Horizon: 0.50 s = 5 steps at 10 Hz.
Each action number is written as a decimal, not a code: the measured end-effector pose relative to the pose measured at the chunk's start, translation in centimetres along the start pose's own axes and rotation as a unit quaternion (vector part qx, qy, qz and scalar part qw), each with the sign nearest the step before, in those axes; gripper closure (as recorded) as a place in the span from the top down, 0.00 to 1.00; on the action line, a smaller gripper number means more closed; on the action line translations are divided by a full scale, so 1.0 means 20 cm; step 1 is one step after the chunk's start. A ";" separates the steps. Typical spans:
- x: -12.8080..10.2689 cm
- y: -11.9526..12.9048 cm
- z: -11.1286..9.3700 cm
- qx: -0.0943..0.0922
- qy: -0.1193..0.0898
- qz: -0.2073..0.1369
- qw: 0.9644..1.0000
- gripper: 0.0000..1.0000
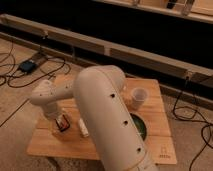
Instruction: Place the eraser in the ceramic cup
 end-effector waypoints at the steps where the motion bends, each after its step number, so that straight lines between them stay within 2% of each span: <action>1: 0.00 -0.01 0.01 -0.001 0.002 0.000 1.000 0.47; 5: 0.01 -0.02 0.01 -0.001 0.007 -0.005 1.000 0.08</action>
